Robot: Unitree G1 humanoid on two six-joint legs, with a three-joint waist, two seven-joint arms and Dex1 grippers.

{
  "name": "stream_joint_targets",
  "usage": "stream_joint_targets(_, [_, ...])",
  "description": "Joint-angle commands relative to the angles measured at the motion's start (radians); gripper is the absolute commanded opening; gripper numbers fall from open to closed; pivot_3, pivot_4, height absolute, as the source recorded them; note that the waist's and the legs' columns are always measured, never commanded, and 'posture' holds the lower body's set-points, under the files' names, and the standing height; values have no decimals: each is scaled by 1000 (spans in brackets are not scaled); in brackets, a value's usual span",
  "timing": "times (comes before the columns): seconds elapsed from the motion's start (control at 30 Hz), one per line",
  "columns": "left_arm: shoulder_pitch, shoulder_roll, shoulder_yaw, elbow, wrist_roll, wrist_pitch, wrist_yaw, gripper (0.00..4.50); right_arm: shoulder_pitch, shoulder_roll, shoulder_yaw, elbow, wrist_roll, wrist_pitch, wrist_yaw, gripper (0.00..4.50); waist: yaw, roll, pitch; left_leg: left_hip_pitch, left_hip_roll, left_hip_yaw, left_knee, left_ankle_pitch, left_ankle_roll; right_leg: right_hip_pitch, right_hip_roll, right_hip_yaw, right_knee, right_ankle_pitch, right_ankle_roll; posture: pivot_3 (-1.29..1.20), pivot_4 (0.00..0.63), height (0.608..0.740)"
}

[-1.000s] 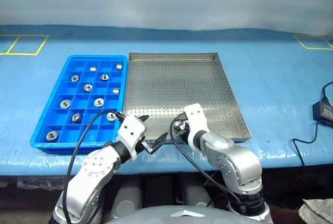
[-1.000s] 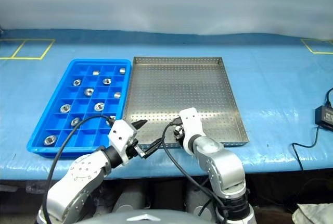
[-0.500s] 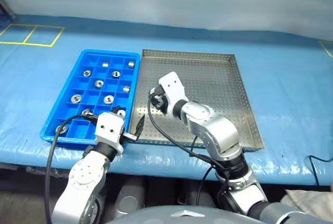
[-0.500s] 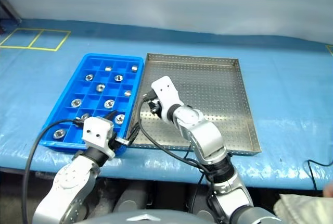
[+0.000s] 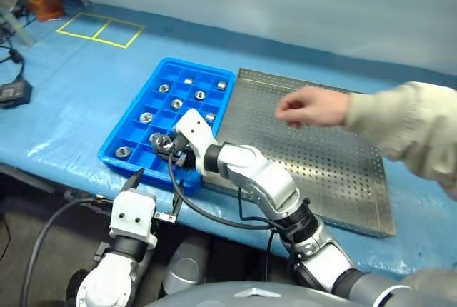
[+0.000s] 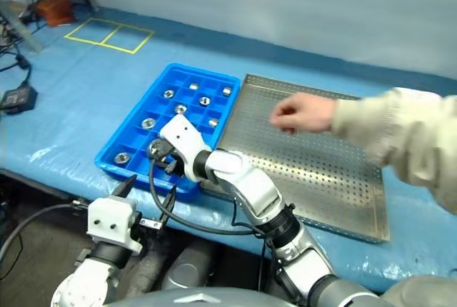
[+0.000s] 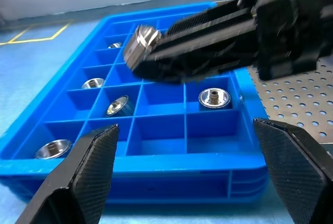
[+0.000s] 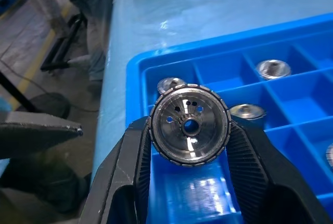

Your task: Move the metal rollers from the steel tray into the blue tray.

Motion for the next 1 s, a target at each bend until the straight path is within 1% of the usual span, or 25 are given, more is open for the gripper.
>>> stream_joint_targets(0.03, [16, -13, -10, -34, 22, -38, 13, 4500, 4, 18, 15, 26, -6, -45, 11, 1696, 35, 0, 0, -2, 0, 0, 0, 0, 0, -2, 0, 0, 0, 0, 0, 661, 150, 740])
stream_joint_targets(0.07, [18, -14, -8, -31, 21, -42, 12, 4500, 6, 22, 16, 41, -9, -50, 10, 1696, 56, -1, -1, -4, 0, 1, 0, 0, 0, -4, 1, -1, 1, 1, 1, 664, 150, 740])
stream_joint_targets(0.1, [18, -15, -6, -26, 20, -46, 11, 4500, 7, 23, 15, 55, -12, -54, 9, 1696, 76, -1, -1, -6, -1, 1, 1, 0, 0, -6, 2, -2, 1, 3, 5, 663, 150, 740])
stream_joint_targets(0.17, [19, -17, -4, -19, 19, -52, 10, 4500, 7, 19, 11, 68, -18, -61, 7, 1696, 110, -1, -2, -11, -1, 1, 4, -1, -2, -7, 4, -4, 2, 4, 6, 657, 150, 740])
stream_joint_targets(0.27, [17, -14, -2, -3, 7, -64, -3, 4500, 7, 6, -13, 54, -16, -48, 4, 1696, 160, -1, -2, -12, 0, 0, 6, -2, -3, -8, 5, -7, 2, 3, 5, 644, 150, 740])
stream_joint_targets(0.43, [-13, -10, 1, 33, -6, -78, -28, 4500, 21, -48, -56, -31, 2, 7, 15, 1696, 213, -1, -2, -12, 0, -1, 9, -3, -5, -8, 4, -11, 2, 1, 2, 606, 150, 740])
stream_joint_targets(0.53, [-40, -6, 9, 50, -20, -76, -47, 4500, 32, -92, -91, -100, 21, 54, 16, 1696, 227, -1, -3, -12, 0, 0, 10, -3, -5, -8, 3, -11, 2, 0, -1, 579, 150, 740])
stream_joint_targets(0.67, [-71, -3, 14, 64, -33, -67, -71, 4500, 44, -138, -124, -162, 36, 100, 7, 1696, 236, -1, -3, -13, 0, 0, 10, -3, -5, -8, 3, -12, 3, 0, 0, 552, 150, 740])
stream_joint_targets(0.7, [-76, -1, 14, 65, -36, -66, -76, 4500, 47, -145, -128, -169, 37, 107, 5, 1696, 235, -1, -3, -13, 0, 0, 10, -3, -5, -8, 3, -12, 3, 1, 2, 547, 150, 740])
stream_joint_targets(0.73, [-78, 1, 14, 65, -37, -66, -80, 4500, 49, -149, -130, -174, 38, 112, 4, 1696, 233, -1, -4, -12, 0, 0, 10, -3, -5, -8, 3, -13, 3, 3, 4, 544, 150, 740])
stream_joint_targets(1.0, [-119, -1, 6, 58, -40, -29, -94, 4500, 85, -163, -103, -168, 32, 134, 4, 1696, 225, 0, -4, -13, 0, -1, 10, -4, -6, -6, 4, -13, 4, 2, 4, 532, 150, 740])
